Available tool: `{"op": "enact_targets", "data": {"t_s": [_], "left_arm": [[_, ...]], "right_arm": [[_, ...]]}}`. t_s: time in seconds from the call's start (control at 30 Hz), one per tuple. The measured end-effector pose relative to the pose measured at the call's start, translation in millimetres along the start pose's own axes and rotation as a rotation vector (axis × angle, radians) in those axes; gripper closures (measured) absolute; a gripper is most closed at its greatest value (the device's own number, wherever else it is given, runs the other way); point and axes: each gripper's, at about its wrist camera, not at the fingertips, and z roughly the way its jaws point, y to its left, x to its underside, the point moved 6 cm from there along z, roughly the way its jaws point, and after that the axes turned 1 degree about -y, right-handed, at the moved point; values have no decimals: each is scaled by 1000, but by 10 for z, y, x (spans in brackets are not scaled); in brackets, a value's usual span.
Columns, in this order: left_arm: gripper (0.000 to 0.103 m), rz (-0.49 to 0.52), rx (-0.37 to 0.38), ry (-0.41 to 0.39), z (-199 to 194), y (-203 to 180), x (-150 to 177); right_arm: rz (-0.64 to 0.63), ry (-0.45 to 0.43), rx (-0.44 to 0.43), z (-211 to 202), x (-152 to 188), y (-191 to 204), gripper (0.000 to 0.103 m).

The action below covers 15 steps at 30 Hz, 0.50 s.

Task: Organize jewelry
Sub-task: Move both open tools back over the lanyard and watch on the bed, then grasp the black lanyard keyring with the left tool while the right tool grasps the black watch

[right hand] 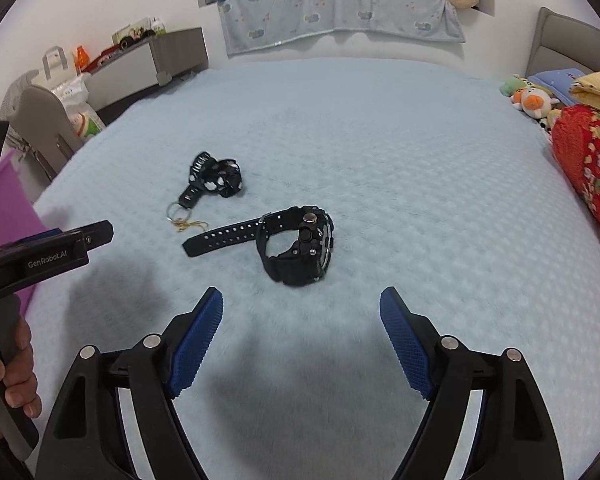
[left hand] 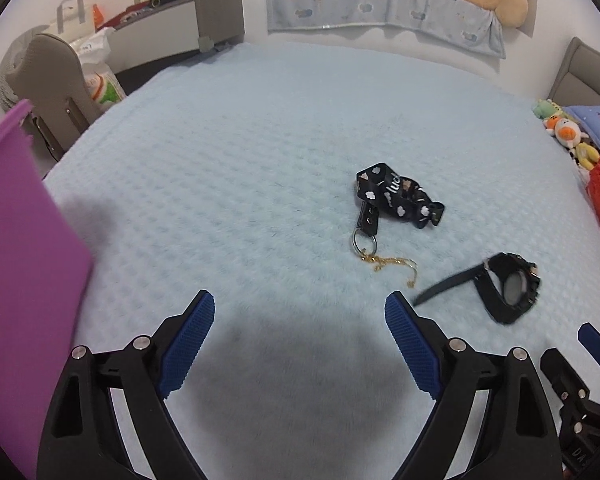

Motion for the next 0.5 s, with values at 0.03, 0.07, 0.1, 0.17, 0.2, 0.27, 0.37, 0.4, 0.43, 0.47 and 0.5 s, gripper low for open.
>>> {"op": "enact_targets", "data": {"t_s": [0.03, 0.07, 0.1, 0.17, 0.2, 0.27, 0.37, 0.4, 0.43, 0.47, 0.5], "left_arm": [[17, -1, 1, 5, 74, -17, -23], [17, 0, 3, 8, 118, -35, -36], [17, 2, 3, 11, 173, -55, -51], [17, 10, 3, 14, 252, -91, -75], [17, 14, 2, 15, 294, -106, -84], [17, 13, 4, 19, 357, -123, -97], [17, 10, 9, 25, 438, -144, -108], [17, 11, 9, 26, 457, -149, -113], [17, 15, 8, 25, 488, -160, -122], [17, 17, 7, 24, 510, -169, -131], [17, 19, 4, 25, 536, -173, -143]], "right_arm": [[-1, 9, 6, 80, -9, 4, 26], [0, 17, 9, 154, -15, 7, 26], [1, 25, 13, 226, -21, 10, 26], [0, 40, 27, 344, -10, 14, 26], [-1, 47, 33, 410, -13, 19, 26], [0, 57, 40, 503, -30, 34, 26], [-1, 67, 59, 645, -71, 29, 26], [-2, 69, 60, 677, -85, 29, 26], [-8, 73, 66, 723, -98, 30, 26], [-16, 77, 77, 770, -112, 27, 26], [-20, 79, 81, 796, -122, 31, 26]]}}
